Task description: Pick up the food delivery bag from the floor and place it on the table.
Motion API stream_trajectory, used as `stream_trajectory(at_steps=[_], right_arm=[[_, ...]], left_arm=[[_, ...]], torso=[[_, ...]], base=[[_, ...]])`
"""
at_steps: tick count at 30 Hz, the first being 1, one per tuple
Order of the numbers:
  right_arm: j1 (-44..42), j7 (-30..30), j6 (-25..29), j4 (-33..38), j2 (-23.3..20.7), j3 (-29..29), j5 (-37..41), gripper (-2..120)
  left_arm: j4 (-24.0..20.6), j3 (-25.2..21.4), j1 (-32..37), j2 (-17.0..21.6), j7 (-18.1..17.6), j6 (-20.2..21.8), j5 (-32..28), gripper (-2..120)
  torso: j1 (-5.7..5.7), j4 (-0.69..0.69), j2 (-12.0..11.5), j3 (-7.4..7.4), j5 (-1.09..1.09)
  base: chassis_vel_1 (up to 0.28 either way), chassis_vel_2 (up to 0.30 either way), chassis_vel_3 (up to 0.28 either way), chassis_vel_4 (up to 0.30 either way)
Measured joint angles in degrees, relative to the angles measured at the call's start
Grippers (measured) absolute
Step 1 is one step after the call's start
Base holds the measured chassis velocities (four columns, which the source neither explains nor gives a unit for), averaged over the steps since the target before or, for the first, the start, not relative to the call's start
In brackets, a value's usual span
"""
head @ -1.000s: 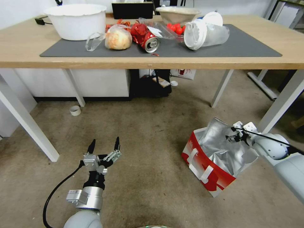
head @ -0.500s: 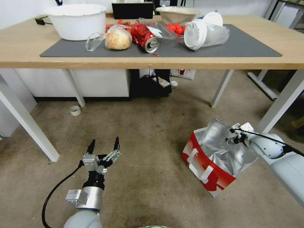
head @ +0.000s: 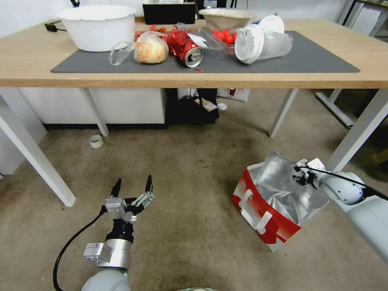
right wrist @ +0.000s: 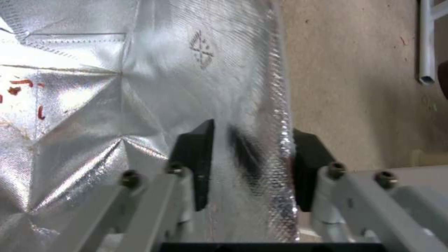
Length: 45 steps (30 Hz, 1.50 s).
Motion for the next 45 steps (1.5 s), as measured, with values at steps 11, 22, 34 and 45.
stream_trajectory(at_steps=[11, 22, 34, 45], right_arm=[[0.2, 0.7, 0.0, 0.1, 0.1, 0.0, 0.8, 0], [0.1, 2.5, 0.0, 0.5, 0.4, 0.0, 3.5, 0], [-0.1, 2.9, 0.0, 9.9, -1.4, 3.8, 10.7, 0], [-0.5, 2.3, 0.0, 19.3, -4.3, 4.4, 13.7, 0]], left_arm=[[-0.2, -0.2, 0.3, -0.1, 0.0, -0.1, 0.0, 100], [-0.3, -0.6, 0.0, 0.0, -0.3, -0.2, -0.1, 100], [-0.7, -1.2, -0.2, 0.3, -0.5, -0.1, -0.1, 100], [-0.9, -1.1, -0.2, 0.1, -0.5, -0.2, 0.2, 100]], torso=[[0.00, 0.00, 0.0, 0.00, 0.00], [0.00, 0.00, 0.0, 0.00, 0.00], [0.00, 0.01, 0.0, 0.00, 0.00], [0.00, 0.00, 0.0, 0.00, -0.01]], base=[[0.000, 0.000, 0.000, 0.000], [0.000, 0.000, 0.000, 0.000], [0.000, 0.000, 0.000, 0.000], [0.000, 0.000, 0.000, 0.000]])
